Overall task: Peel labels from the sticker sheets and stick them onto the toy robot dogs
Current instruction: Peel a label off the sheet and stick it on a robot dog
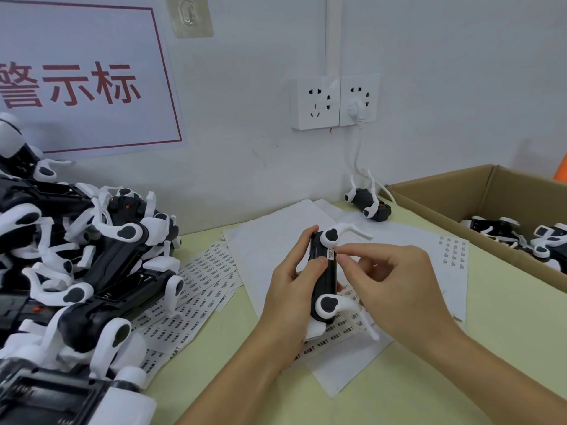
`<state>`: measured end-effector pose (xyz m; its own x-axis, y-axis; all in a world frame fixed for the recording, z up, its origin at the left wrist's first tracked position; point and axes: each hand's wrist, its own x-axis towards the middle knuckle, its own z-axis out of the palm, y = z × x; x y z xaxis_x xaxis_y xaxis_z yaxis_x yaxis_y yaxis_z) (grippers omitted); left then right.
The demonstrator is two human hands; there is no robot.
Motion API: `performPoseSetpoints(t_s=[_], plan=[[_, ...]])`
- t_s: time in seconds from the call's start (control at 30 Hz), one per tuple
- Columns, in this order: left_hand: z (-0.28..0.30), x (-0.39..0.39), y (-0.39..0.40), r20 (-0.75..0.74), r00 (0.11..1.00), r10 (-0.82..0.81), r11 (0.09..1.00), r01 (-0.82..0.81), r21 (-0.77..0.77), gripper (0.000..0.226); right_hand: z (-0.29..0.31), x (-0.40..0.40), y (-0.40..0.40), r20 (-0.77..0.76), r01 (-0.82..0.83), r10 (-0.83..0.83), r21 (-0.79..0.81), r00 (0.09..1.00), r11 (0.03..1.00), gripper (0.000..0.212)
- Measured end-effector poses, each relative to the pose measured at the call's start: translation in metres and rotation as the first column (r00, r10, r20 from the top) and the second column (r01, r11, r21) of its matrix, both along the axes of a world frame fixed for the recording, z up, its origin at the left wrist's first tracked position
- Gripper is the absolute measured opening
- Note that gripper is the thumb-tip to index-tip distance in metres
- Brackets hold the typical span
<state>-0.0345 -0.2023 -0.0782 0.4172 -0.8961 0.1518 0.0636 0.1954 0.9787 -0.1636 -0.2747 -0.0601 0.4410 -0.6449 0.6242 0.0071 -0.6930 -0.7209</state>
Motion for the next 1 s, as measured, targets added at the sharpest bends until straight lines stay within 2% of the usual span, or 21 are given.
performPoseSetpoints(t_s=[0.23, 0.43, 0.53, 0.63, 0.77, 1.0], plan=[[-0.003, 0.001, -0.003, -0.009, 1.0, 0.008, 1.0, -0.008, -0.003, 0.062, 0.006, 0.001, 0.005, -0.02, 0.043, -0.041, 0.083, 0.999, 0.996, 0.023], [-0.003, 0.001, -0.003, 0.006, 1.0, 0.014, 1.0, -0.014, 0.002, 0.055, 0.01, 0.002, 0.005, 0.01, 0.018, -0.022, 0.328, 1.0, 0.944, 0.016], [-0.003, -0.001, -0.003, 0.022, 0.999, 0.026, 1.0, -0.026, 0.009, 0.058, 0.012, 0.003, 0.009, 0.022, -0.021, 0.014, 0.352, 1.0, 0.936, 0.021], [-0.003, -0.002, -0.003, 0.026, 0.999, 0.04, 0.999, -0.04, 0.019, 0.054, 0.011, 0.003, 0.014, 0.002, -0.037, 0.038, 0.278, 0.999, 0.96, 0.027], [-0.004, -0.002, -0.004, 0.037, 0.998, 0.057, 0.998, -0.058, 0.024, 0.054, 0.004, 0.004, 0.013, -0.061, 0.036, -0.029, 0.125, 0.998, 0.991, 0.021], [0.0, -0.005, -0.001, 0.03, 0.998, 0.051, 0.998, -0.053, 0.042, 0.052, 0.0, 0.004, 0.011, -0.116, 0.097, -0.118, -0.17, 0.986, 0.981, 0.02]])
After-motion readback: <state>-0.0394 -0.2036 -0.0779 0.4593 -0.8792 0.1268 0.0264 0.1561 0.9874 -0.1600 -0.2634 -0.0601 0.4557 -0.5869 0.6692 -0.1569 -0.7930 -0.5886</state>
